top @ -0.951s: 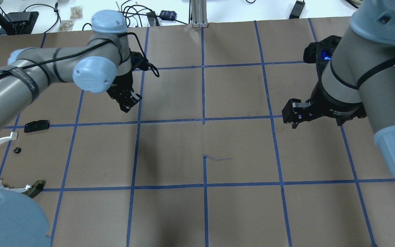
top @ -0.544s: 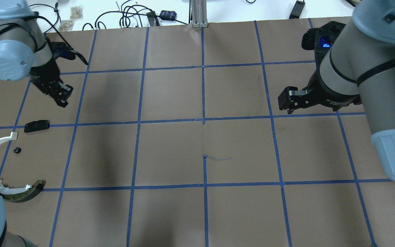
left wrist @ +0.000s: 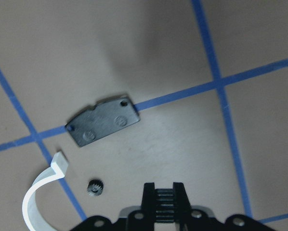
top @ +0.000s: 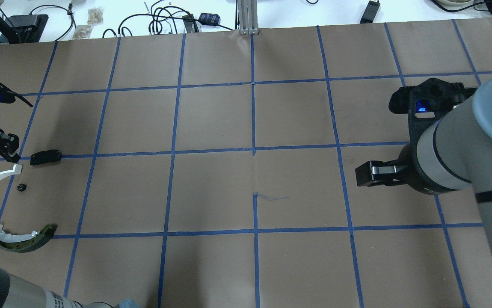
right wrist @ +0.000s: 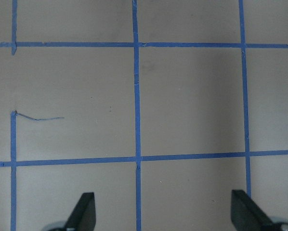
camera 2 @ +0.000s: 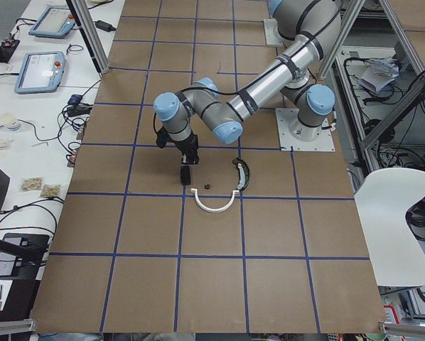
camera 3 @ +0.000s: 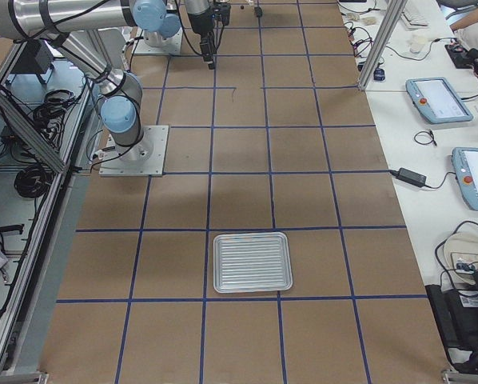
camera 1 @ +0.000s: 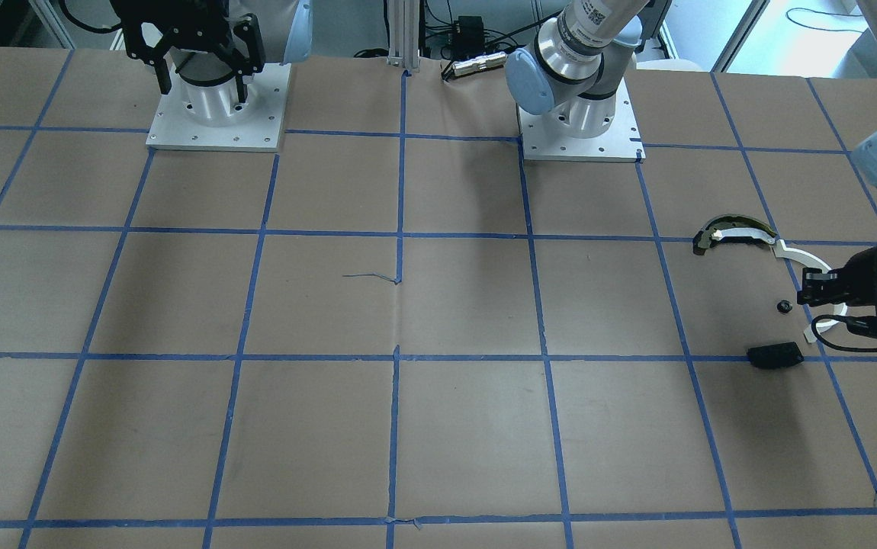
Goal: Place bearing gear from tray to pile
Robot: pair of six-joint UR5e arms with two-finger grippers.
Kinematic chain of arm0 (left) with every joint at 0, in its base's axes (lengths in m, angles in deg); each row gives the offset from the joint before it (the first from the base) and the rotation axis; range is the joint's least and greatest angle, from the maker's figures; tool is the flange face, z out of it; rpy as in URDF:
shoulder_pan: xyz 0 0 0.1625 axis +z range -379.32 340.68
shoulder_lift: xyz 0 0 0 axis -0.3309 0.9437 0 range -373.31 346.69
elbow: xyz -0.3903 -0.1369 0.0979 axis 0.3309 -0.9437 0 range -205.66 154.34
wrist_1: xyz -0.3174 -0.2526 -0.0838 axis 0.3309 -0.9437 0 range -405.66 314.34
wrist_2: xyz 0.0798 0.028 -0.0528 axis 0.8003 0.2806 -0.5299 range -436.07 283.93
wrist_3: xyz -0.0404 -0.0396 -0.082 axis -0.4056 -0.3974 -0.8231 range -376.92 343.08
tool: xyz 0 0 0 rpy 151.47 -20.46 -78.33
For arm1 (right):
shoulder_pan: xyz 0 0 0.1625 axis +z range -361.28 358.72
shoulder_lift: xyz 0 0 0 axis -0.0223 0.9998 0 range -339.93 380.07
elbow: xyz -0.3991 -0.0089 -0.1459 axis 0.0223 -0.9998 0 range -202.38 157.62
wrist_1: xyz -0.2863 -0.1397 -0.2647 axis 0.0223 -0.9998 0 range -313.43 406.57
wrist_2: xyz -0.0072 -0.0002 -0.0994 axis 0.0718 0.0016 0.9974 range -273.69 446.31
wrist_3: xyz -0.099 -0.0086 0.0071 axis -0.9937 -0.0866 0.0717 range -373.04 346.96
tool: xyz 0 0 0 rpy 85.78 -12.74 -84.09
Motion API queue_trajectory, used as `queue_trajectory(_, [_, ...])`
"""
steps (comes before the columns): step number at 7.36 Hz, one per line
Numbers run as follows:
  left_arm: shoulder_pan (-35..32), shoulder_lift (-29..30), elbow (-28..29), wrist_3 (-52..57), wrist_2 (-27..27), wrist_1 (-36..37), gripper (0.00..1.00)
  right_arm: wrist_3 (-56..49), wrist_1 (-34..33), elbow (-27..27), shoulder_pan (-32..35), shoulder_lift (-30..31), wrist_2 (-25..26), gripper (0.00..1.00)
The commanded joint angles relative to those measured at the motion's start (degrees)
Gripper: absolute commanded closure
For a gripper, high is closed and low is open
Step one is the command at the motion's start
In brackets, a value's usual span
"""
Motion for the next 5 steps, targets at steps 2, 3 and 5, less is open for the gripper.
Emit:
queue_trajectory(2, [0.6,2.6,-2.2,0.0,0.0,4.1,1.0,0.4,-0.8,-1.4,0.1,-1.3,0.4,0.0])
queue_trajectory(3, [0.6,2.8,-2.3,0.4,0.1,4.1,0.94,-0.3,0.1,-2.1,0.0,-0.8,0.2,0.0])
queue_trajectory(5, [1.2,2.8,-2.7,0.3,0.9,3.6,0.71,-0.3,0.3,-2.2,0.1,-0.3,0.4,0.0])
